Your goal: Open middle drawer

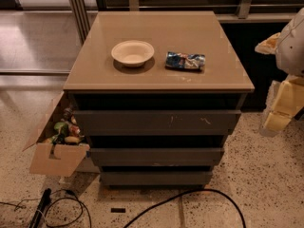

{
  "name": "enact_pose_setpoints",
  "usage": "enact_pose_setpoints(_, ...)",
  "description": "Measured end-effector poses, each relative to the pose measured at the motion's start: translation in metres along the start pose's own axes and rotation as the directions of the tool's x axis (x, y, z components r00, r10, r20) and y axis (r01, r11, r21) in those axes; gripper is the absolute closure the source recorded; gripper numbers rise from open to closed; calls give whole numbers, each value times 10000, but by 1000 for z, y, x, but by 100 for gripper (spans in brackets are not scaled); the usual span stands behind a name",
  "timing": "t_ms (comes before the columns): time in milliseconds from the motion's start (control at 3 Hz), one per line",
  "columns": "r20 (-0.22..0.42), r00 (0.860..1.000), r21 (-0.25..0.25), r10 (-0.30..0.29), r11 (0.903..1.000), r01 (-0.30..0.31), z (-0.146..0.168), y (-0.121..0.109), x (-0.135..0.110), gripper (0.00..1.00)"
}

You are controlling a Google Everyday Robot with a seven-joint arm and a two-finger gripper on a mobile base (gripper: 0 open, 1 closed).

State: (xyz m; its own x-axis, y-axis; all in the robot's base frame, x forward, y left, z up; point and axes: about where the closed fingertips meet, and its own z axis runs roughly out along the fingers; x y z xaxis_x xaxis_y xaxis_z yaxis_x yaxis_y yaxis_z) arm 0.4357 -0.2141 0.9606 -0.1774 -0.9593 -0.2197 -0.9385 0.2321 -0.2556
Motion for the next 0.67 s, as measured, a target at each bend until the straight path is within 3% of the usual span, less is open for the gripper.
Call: enact_pose_setpoints(667, 1057, 9944, -608, -71, 9981, 136, 91, -2, 30, 0)
